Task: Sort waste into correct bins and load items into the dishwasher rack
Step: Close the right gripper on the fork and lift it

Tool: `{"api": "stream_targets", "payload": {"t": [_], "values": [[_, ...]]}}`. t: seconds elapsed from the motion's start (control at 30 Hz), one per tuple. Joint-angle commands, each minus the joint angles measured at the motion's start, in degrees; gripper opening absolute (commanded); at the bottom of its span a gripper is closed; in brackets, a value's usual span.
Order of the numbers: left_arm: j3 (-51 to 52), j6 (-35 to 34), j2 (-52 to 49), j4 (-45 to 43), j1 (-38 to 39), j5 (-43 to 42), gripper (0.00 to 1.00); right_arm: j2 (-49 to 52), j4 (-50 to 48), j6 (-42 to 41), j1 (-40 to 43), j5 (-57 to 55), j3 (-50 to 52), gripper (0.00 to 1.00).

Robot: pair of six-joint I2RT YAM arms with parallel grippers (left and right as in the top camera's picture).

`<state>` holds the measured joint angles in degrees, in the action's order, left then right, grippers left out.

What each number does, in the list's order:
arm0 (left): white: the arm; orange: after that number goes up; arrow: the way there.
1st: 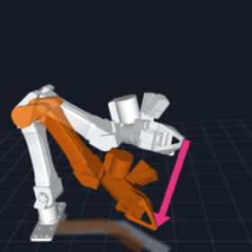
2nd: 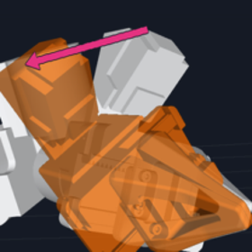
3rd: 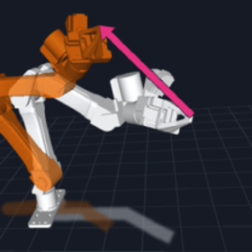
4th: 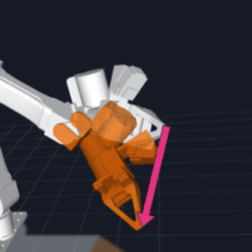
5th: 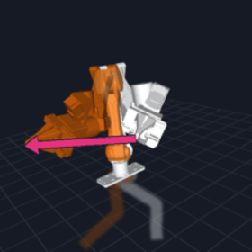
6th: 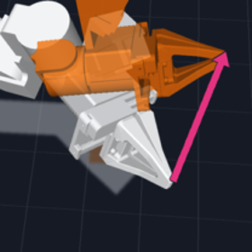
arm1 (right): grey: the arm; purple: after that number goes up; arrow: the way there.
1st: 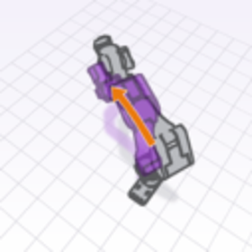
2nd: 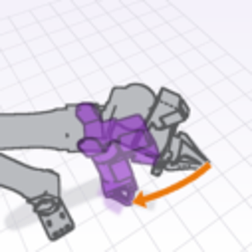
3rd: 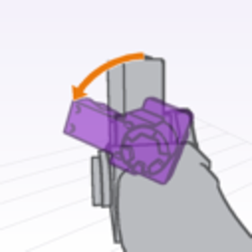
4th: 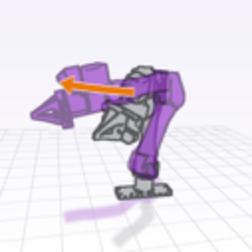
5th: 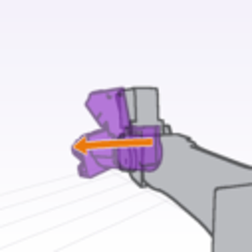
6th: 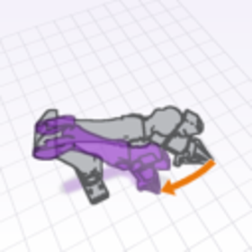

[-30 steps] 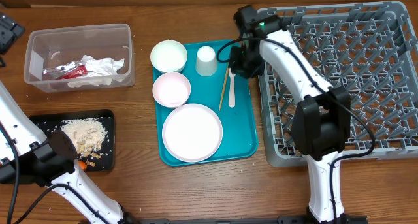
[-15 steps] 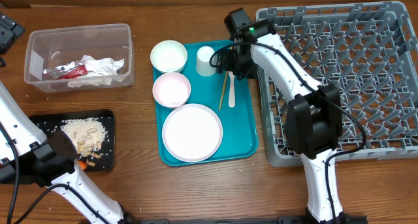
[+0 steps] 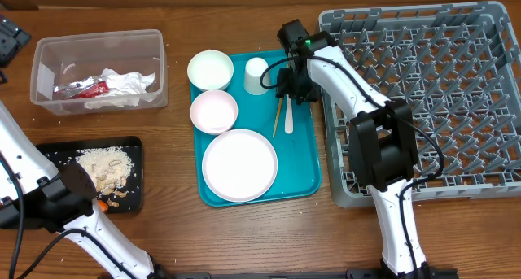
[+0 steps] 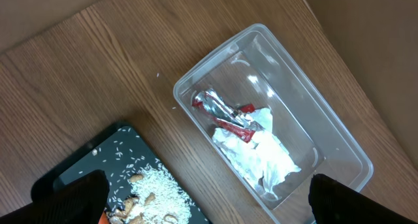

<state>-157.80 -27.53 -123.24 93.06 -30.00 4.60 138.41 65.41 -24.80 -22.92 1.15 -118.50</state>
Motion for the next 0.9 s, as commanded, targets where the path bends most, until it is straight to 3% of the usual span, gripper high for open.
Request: {"api": "stream_targets", "payload": {"t": [0.0,0.27,0.5,0.6,0.7,0.83,0.87], "values": [[-0.1,-0.8,-0.4,-0.1,0.0,0.5,1.0,2.5,-0.1,0.2,0.0,-1.3,-0.7,0.57],[-0.1,-0.8,-0.4,-0.1,0.0,0.5,1.0,3.5,0.1,0.2,0.0,-5.8,-0.7,0.48],[-0.1,-0.8,-0.4,-0.1,0.0,0.5,1.0,6.5,-0.1,0.2,0.0,-7.3,-0.7,0.47],[-0.1,-0.8,-0.4,-0.1,0.0,0.5,1.0,7.0,0.0,0.2,0.0,-7.2,-0.7,0.38],[-0.1,-0.8,-0.4,-0.1,0.0,0.5,1.0,7.0,-0.6,0.2,0.0,-7.1,-0.7,0.37],[-0.1,-0.8,-0.4,-0.1,0.0,0.5,1.0,7.0,-0.7,0.1,0.0,-7.0,-0.7,0.22],[-0.1,-0.8,-0.4,-0.1,0.0,0.5,1.0,7.0,-0.7,0.2,0.0,-6.4,-0.7,0.22]]}}
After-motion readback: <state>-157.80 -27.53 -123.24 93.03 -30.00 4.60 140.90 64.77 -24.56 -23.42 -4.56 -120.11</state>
